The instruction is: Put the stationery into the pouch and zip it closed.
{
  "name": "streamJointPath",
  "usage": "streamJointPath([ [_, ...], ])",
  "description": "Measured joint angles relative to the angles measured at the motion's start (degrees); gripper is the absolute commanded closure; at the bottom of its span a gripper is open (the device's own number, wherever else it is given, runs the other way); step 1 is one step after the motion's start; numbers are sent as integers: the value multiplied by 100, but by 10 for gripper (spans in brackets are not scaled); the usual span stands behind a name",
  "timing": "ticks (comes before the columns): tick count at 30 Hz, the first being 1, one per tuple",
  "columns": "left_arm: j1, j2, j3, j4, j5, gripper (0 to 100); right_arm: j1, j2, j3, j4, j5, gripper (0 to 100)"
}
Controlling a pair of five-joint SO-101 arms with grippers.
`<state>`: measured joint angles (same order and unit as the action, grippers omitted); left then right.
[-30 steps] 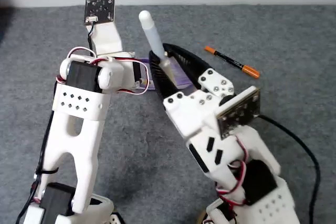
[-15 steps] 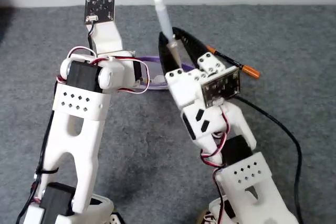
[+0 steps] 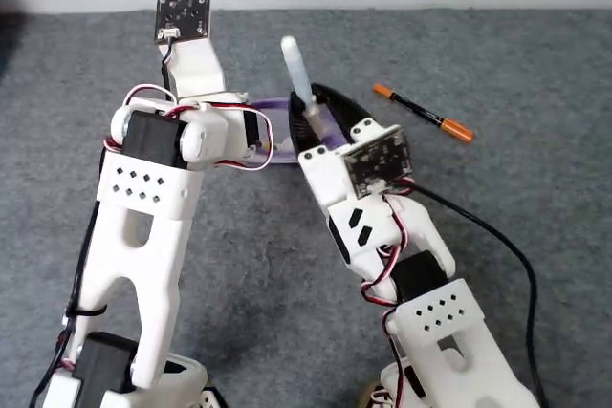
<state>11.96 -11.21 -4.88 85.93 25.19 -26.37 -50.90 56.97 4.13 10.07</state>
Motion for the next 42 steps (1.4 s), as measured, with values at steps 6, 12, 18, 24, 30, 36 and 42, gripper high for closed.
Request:
streamJointPath([
  [6, 35, 0, 0, -9, 0, 968, 176, -123, -316, 1380, 211, 726],
  [12, 26, 0, 0, -9, 0, 968, 343, -18, -1284, 2426, -18, 831],
  [18, 18, 0, 0, -9, 0, 968, 580, -18, -2127, 3024, -484, 990],
  [24, 18, 0, 0, -9, 0, 968, 1240, 97, -2435, 3042, -721, 988],
  [30, 18, 0, 123, -70, 0, 968, 2040, 1292, -2875, 3077, -730, 989],
  [36, 18, -9, 352, -123, 0, 968, 2268, 3279, -4378, 4114, -730, 983],
  [42, 18, -9, 352, -123, 0, 967, 2259, 5811, -6462, 5442, 229, 977],
])
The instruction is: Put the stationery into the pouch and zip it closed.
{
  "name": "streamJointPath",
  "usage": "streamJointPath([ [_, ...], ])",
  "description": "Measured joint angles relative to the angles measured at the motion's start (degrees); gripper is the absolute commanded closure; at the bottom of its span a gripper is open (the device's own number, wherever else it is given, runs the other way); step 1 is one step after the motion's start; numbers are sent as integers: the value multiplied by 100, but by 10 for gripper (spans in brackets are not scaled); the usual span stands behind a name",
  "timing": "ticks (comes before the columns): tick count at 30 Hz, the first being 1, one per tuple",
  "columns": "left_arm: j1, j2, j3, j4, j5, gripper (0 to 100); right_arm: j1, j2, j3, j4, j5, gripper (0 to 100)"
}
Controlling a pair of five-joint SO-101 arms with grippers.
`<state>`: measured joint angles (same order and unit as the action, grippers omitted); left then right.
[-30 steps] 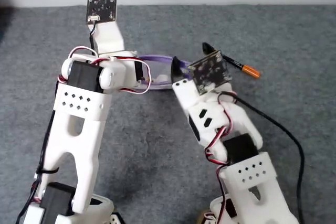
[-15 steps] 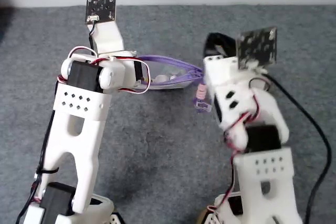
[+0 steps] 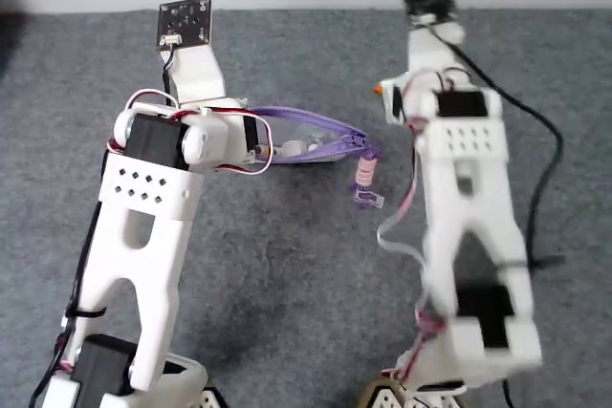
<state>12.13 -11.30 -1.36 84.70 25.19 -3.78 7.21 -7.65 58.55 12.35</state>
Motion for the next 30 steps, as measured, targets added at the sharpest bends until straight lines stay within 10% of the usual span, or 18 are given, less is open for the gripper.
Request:
streamJointPath([
  [9, -9, 0, 0, 0, 0, 967, 70, 3297, -3613, 1160, 1099, 734],
  [24, -9, 0, 18, 0, 0, 967, 211, 7121, -7393, 1398, 1635, 778],
  [30, -9, 0, 18, 0, -9, 967, 255, 7446, -7798, 1503, 1635, 998],
])
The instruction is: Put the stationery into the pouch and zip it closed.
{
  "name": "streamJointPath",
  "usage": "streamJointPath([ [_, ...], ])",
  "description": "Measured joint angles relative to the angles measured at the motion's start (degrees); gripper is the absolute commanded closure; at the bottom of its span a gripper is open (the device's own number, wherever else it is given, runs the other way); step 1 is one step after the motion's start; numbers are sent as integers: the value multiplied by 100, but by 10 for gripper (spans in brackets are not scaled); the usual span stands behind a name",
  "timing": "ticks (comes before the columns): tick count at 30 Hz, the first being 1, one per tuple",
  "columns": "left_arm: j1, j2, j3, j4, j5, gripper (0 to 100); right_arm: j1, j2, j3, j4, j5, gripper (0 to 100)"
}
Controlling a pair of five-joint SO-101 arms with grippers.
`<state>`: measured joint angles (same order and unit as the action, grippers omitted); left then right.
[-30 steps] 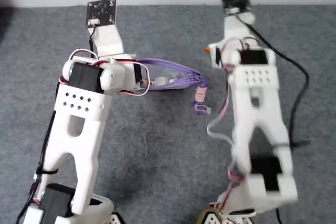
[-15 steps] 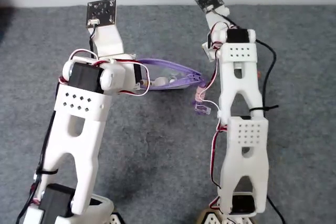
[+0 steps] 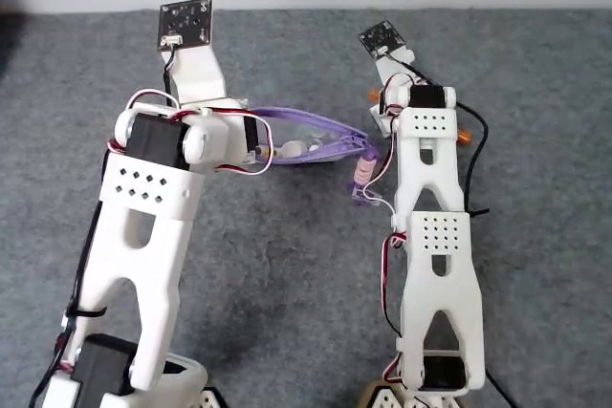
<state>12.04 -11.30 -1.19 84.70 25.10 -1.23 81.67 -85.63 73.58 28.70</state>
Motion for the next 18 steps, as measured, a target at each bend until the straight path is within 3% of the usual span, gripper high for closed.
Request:
streamJointPath([
  [2, 0, 0, 0, 0, -26, 967, 9, 9, -149, 202, 0, 957],
  [15, 0, 0, 0, 0, -53, 967, 79, -264, -809, 2409, -18, 991],
  [18, 0, 0, 0, 0, -53, 967, 79, -589, -809, 2681, -440, 991],
])
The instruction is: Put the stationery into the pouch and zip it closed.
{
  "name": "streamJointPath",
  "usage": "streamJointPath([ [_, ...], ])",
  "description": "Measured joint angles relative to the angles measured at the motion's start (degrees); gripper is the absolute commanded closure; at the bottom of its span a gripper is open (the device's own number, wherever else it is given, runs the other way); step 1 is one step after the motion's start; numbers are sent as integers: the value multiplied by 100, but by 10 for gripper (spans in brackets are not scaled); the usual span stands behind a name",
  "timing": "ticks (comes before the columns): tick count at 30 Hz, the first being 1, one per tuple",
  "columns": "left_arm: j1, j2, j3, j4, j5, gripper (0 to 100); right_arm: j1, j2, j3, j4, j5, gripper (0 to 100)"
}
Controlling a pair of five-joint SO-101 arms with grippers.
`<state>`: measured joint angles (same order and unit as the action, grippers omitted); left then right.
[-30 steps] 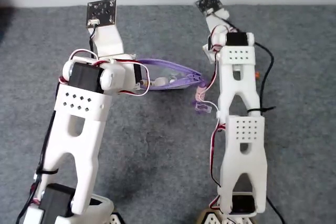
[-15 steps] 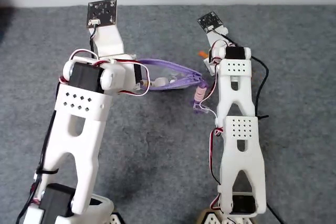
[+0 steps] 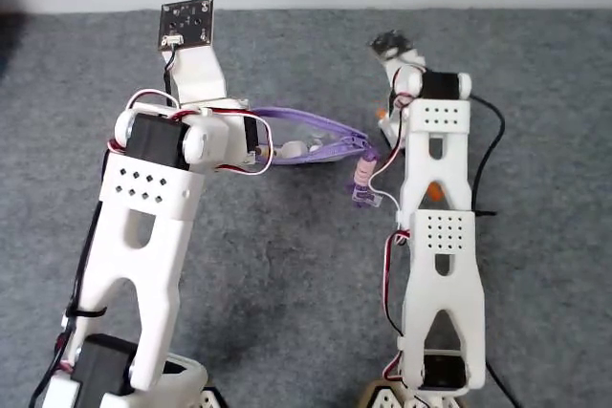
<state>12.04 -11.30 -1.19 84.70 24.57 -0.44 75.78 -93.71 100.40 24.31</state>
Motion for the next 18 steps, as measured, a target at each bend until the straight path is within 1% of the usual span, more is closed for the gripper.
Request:
streamJointPath([
  [3, 0, 0, 0, 0, 0, 968, 0, -448, 0, 9, -475, 991],
  [7, 0, 0, 0, 0, 0, 968, 44, -835, 9, 9, -730, 991],
  [10, 0, 0, 0, 0, 0, 968, 97, -1196, 343, 9, -923, 991],
  [14, 0, 0, 0, 0, 0, 968, 141, -2145, 1556, 9, -1389, 991],
  [18, 0, 0, 0, 0, 0, 967, 158, -3631, 3552, 9, -1881, 991],
])
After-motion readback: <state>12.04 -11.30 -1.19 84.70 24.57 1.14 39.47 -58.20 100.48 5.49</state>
